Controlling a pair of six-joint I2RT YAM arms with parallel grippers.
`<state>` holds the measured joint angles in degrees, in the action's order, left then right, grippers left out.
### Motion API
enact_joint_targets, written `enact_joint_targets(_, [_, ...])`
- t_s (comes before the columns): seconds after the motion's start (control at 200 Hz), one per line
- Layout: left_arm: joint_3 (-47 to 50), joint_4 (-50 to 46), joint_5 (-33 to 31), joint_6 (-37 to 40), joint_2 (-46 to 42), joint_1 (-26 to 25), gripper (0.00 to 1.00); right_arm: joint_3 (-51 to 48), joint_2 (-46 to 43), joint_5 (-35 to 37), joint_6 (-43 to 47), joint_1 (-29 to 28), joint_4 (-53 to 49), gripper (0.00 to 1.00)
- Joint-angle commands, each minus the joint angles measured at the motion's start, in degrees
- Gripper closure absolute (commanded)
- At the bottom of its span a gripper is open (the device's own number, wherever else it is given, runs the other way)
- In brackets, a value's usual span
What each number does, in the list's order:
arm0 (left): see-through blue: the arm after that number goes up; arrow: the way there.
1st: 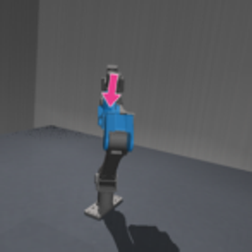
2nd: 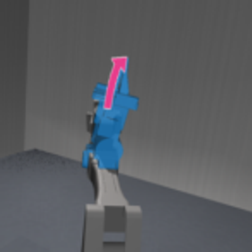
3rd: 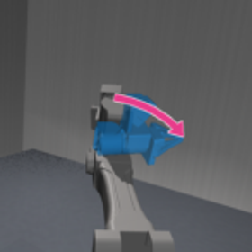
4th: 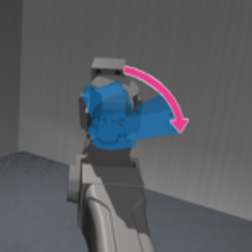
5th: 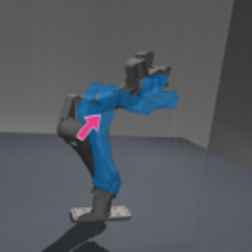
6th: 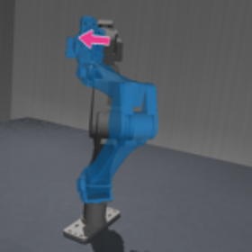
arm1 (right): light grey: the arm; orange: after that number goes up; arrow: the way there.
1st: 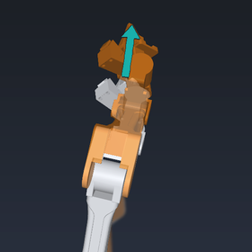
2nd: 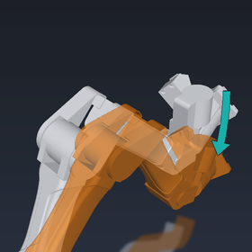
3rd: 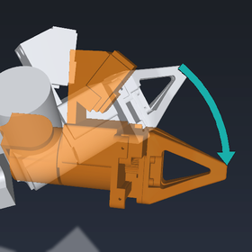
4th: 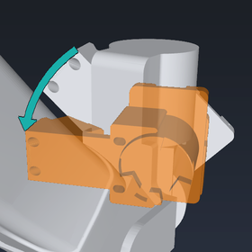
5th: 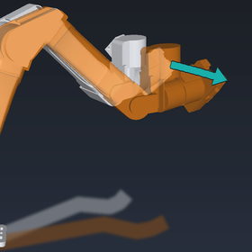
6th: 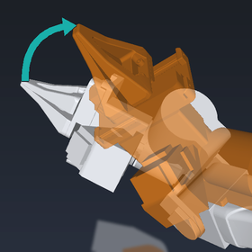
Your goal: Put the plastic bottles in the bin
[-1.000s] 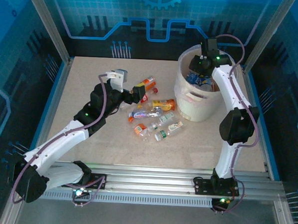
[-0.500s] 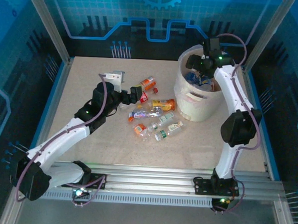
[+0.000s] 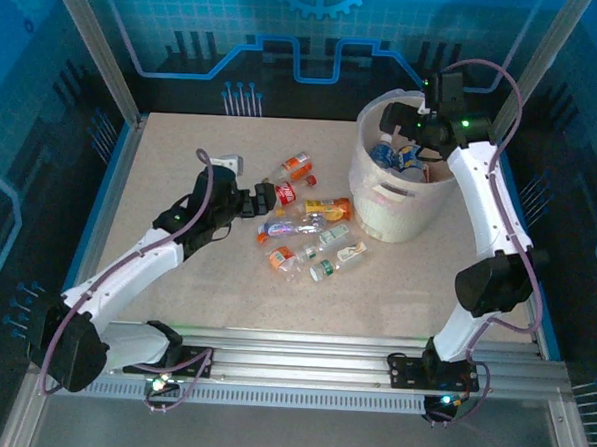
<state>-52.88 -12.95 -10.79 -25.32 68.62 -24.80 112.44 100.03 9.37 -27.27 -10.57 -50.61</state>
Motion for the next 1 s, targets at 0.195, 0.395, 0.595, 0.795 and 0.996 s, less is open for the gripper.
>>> enact_joint_targets(0.195, [5.2, -10.2, 5.8, -19.5, 2.5, -4.5, 0.01, -10.6, -11.9, 16.5, 1.1, -5.7, -3.9, 0.00])
enact_joint_targets(0.395, [9.7, -8.2, 4.5, -24.8, 2.9, -9.5, 0.01, -18.4, -18.4, 17.1, 0.8, -6.0, -1.2, 0.00])
enact_joint_targets(0.595, [10.0, -6.1, 4.1, -26.6, 6.9, -13.8, 0.01, -22.7, -22.2, 17.2, 1.8, -6.1, -0.3, 0.00])
enact_joint_targets(0.795, [9.2, -4.7, 3.4, -27.2, 10.2, -15.4, 0.01, -25.1, -24.1, 16.6, 2.5, -6.1, 0.1, 0.00])
enact_joint_targets(0.996, [8.4, -2.7, 3.4, -27.3, 12.4, -15.4, 0.01, -27.5, -25.5, 14.3, 3.1, -6.2, 2.3, 0.00])
